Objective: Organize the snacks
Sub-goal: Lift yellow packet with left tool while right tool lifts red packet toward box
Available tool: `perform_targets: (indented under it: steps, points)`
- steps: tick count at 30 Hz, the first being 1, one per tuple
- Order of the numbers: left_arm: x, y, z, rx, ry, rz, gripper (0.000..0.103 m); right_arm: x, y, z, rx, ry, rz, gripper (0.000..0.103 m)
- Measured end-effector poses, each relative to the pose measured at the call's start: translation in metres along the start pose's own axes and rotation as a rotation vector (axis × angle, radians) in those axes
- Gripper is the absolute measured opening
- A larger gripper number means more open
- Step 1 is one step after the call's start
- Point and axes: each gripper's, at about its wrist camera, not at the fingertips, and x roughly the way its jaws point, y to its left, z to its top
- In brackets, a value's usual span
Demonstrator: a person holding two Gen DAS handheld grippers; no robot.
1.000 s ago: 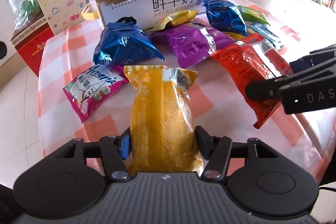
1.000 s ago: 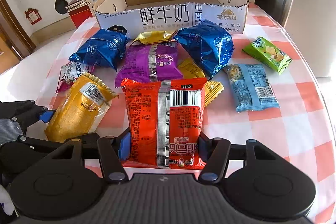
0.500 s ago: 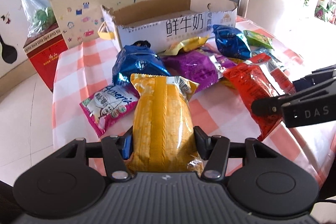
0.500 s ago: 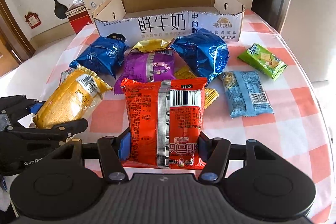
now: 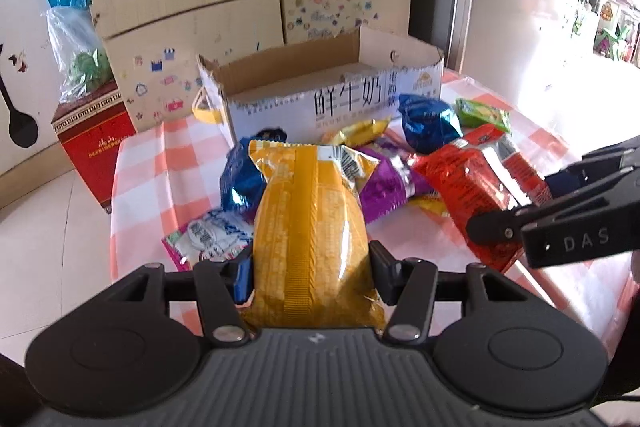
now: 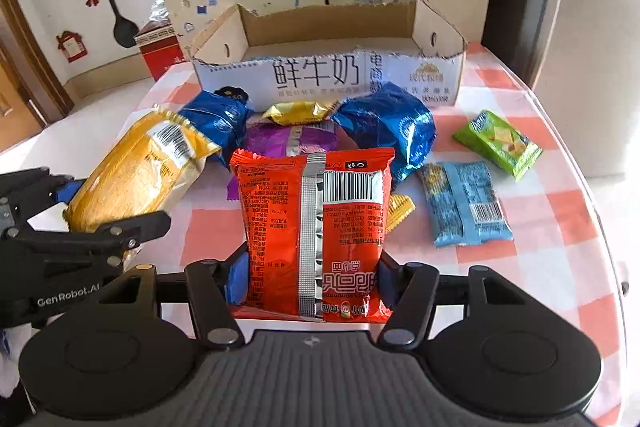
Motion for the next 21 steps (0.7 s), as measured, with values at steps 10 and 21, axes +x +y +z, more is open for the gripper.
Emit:
perform_targets:
  steps: [10, 21]
  points:
    - [-0.005, 0.003, 0.017, 0.012, -0.069, 0.005, 0.055, -0.011, -0.001, 0.016, -0.057, -0.078, -0.011, 0.067]
    - [0.005, 0.008, 0.049, 0.015, -0.113, 0.0, 0.055, -0.016, -0.011, 0.047, -0.118, -0.162, -0.009, 0.067]
